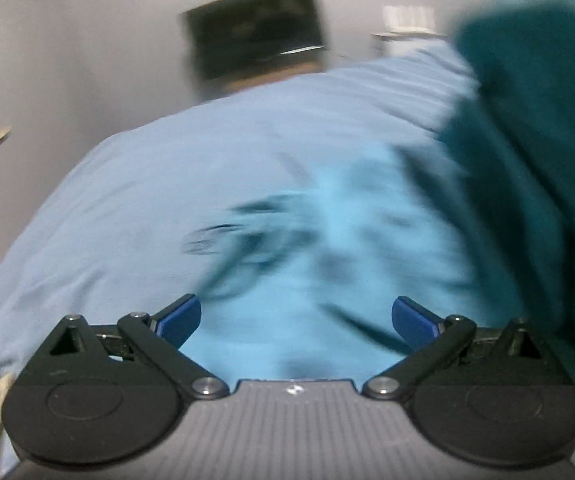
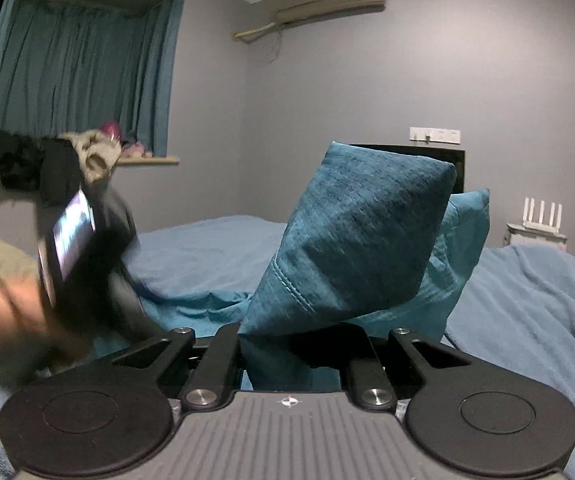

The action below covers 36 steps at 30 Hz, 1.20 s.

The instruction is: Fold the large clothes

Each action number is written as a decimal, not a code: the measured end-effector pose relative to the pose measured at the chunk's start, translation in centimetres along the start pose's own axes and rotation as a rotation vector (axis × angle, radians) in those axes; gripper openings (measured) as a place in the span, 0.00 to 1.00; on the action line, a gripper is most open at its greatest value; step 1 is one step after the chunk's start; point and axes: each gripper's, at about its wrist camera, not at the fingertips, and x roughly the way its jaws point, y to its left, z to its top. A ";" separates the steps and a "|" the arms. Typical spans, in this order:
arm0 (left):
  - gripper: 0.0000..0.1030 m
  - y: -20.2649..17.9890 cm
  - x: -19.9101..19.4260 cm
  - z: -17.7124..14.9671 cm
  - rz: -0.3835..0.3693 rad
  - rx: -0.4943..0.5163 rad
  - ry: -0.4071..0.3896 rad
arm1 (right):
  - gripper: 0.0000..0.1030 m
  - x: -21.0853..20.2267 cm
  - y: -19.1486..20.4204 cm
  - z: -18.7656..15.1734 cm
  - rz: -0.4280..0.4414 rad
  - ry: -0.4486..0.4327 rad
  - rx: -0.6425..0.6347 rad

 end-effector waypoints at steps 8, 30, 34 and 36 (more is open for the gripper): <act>1.00 10.2 -1.0 -2.3 -0.016 -0.437 -0.012 | 0.13 3.9 5.5 0.8 0.084 0.077 -0.207; 0.68 11.5 -0.2 -1.9 -0.389 -0.477 0.001 | 0.12 8.5 13.9 -3.3 0.304 0.226 -0.415; 0.66 10.3 1.7 -2.2 -0.398 -0.447 0.079 | 0.12 7.8 13.4 -3.1 0.319 0.225 -0.401; 0.57 10.6 2.6 -2.6 -0.425 -0.486 0.115 | 0.13 7.4 13.0 -3.3 0.322 0.224 -0.406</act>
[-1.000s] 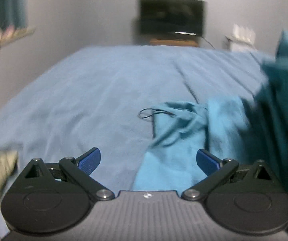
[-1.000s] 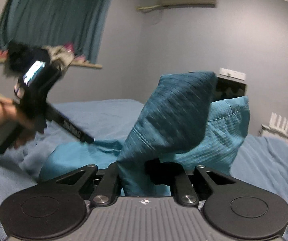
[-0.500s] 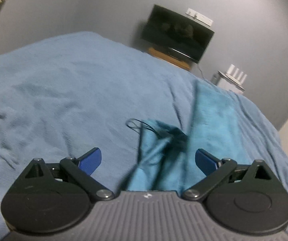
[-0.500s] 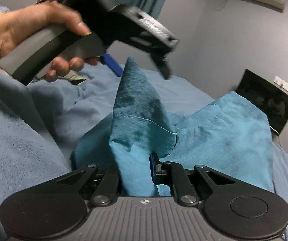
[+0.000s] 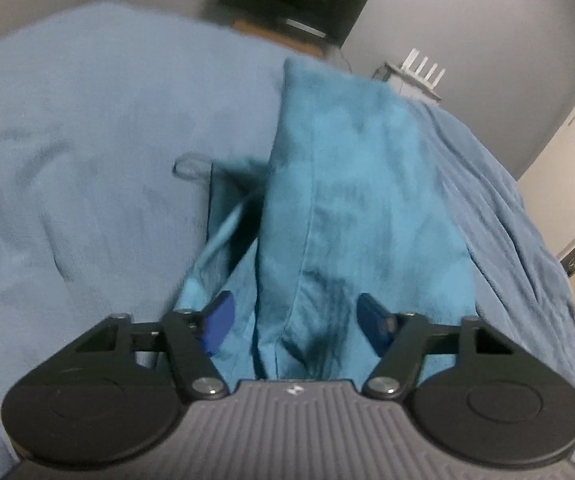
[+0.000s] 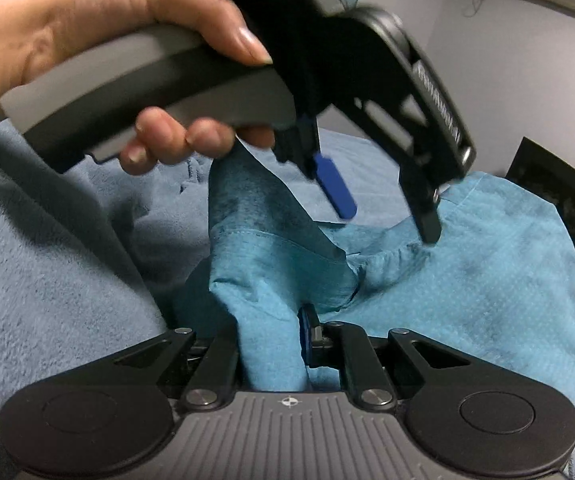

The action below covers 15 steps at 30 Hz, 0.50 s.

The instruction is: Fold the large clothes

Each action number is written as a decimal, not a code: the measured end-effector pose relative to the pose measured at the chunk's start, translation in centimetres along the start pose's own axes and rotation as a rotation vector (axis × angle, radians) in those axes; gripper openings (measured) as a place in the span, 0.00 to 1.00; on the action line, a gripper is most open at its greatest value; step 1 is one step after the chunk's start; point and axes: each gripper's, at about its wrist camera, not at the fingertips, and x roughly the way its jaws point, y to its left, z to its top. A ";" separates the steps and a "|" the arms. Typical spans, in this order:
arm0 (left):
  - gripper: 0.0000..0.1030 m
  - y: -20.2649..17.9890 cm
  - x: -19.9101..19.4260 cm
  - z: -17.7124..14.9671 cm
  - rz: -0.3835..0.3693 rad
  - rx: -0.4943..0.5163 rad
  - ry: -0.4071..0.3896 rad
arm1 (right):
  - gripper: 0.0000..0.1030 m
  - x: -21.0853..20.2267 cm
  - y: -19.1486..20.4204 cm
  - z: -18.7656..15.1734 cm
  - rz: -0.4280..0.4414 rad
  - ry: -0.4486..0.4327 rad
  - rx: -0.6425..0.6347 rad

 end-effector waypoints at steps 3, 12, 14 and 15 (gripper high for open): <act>0.55 0.8 -0.7 0.7 -0.100 -0.097 -0.014 | 0.13 0.0 -0.5 0.0 0.007 0.002 0.011; 0.55 0.2 2.7 2.7 -0.044 -0.046 -0.033 | 0.16 -0.8 -0.7 -0.5 0.021 -0.011 -0.021; 0.55 1.1 4.0 2.4 -0.038 -0.068 -0.005 | 0.16 -0.7 -0.9 -0.6 0.033 -0.006 -0.024; 0.55 1.5 4.5 2.4 -0.033 -0.073 0.004 | 0.16 -0.7 -0.9 -0.8 0.039 -0.004 -0.023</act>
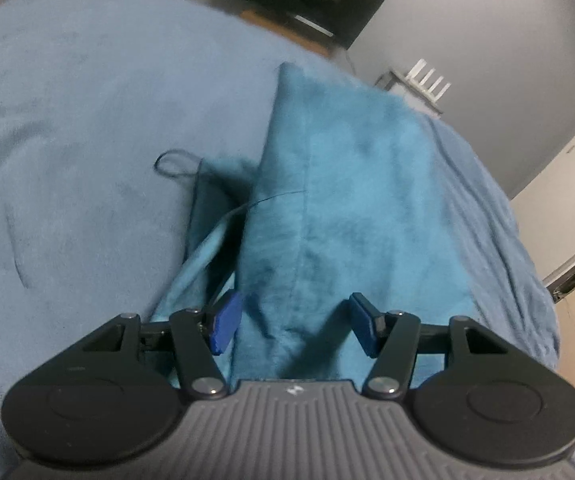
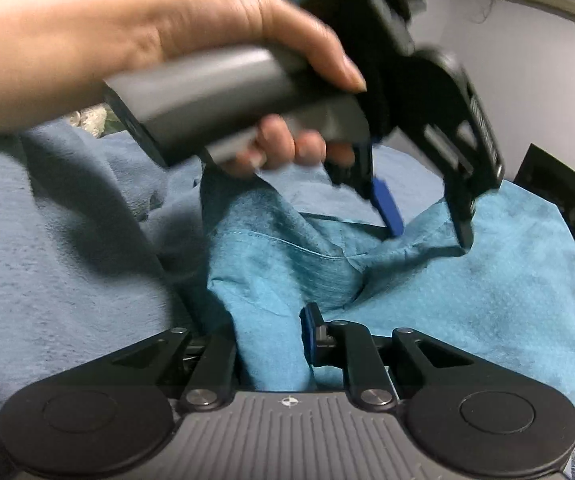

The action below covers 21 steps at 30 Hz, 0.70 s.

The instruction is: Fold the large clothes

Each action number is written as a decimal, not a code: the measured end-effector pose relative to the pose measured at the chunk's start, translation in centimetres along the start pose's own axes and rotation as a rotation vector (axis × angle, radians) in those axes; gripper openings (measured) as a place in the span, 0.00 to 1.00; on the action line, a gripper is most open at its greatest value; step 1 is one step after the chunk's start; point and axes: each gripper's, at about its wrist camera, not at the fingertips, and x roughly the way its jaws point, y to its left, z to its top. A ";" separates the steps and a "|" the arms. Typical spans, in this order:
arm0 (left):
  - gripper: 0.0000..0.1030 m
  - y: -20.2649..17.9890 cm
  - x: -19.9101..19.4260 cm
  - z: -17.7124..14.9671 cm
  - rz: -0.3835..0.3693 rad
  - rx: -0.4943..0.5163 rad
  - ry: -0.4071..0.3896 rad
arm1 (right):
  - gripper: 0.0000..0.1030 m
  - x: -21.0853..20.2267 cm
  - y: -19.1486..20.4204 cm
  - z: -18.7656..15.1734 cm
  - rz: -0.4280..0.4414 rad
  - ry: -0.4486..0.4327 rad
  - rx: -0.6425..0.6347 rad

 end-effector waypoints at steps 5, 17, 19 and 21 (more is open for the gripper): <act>0.55 2.3 0.8 0.1 -0.036 -0.085 0.016 | 0.16 0.0 -0.3 -0.1 0.021 -0.002 -0.003; 0.39 2.6 2.5 0.0 -0.075 -0.051 0.039 | 0.19 -0.7 -0.9 0.0 0.040 0.000 0.022; 0.17 2.1 2.3 0.0 -0.049 -0.021 0.023 | 0.25 -0.8 -1.2 0.0 0.046 0.001 0.030; 0.11 1.9 2.2 0.0 -0.057 -0.011 0.011 | 0.38 -1.6 -1.6 0.1 0.054 0.000 0.038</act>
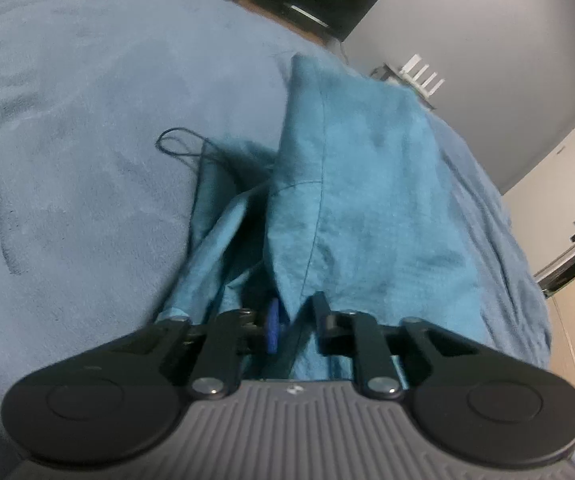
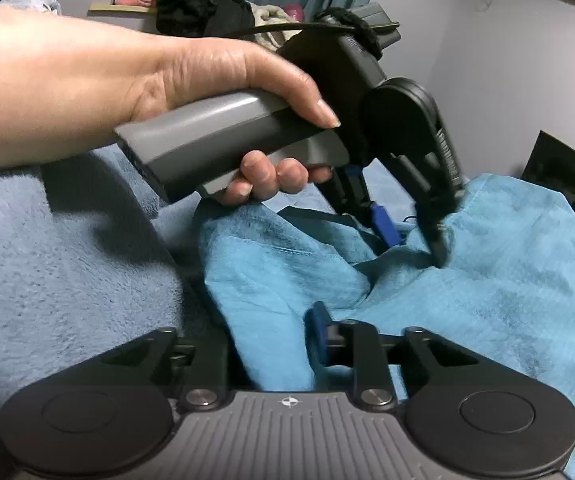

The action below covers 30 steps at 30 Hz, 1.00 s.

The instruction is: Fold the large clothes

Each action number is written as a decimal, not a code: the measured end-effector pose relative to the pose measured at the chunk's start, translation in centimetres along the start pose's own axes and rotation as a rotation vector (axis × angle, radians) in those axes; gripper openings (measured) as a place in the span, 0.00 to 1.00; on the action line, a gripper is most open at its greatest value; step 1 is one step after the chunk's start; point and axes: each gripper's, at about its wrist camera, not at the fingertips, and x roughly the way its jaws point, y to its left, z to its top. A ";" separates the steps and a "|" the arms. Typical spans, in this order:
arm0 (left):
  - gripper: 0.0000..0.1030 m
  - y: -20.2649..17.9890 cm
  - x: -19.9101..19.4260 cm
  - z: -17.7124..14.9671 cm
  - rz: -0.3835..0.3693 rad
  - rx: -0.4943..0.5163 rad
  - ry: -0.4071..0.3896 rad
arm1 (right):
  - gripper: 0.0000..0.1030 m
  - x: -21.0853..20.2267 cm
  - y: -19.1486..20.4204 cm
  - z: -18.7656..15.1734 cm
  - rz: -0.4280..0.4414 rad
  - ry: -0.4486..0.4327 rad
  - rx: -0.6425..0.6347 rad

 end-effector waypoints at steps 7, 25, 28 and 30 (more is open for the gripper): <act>0.09 -0.6 -0.1 0.0 0.024 0.038 -0.013 | 0.68 -6.4 -4.0 -1.4 0.003 -0.005 0.081; 0.00 -1.3 -1.7 0.2 0.067 0.093 -0.078 | 0.32 -2.4 -14.5 -6.4 -0.180 0.022 0.541; 0.04 -0.5 -1.7 0.3 0.041 0.044 -0.072 | 0.29 -1.0 -13.7 -5.9 -0.185 0.006 0.512; 0.21 0.1 -1.5 0.3 0.003 -0.009 -0.061 | 0.29 -1.0 -13.1 -5.7 -0.191 -0.003 0.504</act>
